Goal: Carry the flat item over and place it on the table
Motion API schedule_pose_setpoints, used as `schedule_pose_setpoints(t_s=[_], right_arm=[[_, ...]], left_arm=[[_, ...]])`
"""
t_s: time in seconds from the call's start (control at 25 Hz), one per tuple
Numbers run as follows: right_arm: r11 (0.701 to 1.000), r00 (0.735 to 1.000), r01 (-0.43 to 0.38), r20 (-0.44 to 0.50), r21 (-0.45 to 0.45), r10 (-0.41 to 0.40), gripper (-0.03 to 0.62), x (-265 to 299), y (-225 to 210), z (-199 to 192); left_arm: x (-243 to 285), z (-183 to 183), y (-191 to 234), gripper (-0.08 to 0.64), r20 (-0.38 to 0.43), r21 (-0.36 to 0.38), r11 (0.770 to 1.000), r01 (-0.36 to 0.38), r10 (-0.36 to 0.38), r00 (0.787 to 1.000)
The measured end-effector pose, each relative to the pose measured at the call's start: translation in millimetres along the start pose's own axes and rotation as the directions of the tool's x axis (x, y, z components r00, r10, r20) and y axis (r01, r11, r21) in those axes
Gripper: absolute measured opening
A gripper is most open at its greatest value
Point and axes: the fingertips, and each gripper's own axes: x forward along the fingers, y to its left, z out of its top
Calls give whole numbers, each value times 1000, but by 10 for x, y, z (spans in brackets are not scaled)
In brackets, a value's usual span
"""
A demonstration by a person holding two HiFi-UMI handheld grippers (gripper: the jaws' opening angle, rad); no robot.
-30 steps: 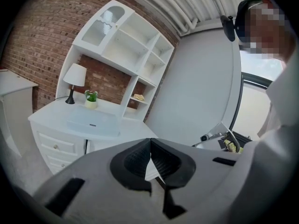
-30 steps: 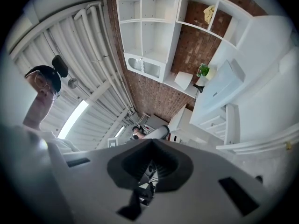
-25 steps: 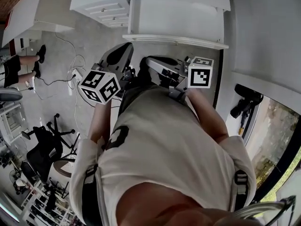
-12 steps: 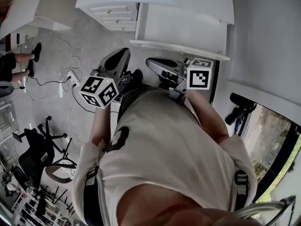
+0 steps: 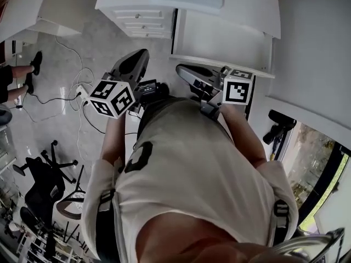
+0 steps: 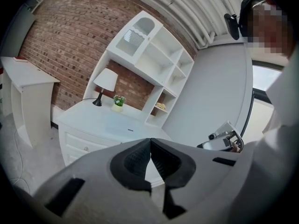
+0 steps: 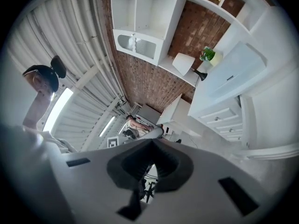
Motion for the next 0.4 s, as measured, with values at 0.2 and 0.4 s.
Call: schedule_pose_setpoints(t_s=[0.2,0.4], right_arm=[[999,999,42,-9,-1,-42,11,243,-93,49],[998,998,52,-23,36,-52,11,279,-237,108]], left_arm=[[40,-3,324,20,-37,-26,1000,5,-6,999],[159,-78,411,20,-69,-59,998,-8,4,998]])
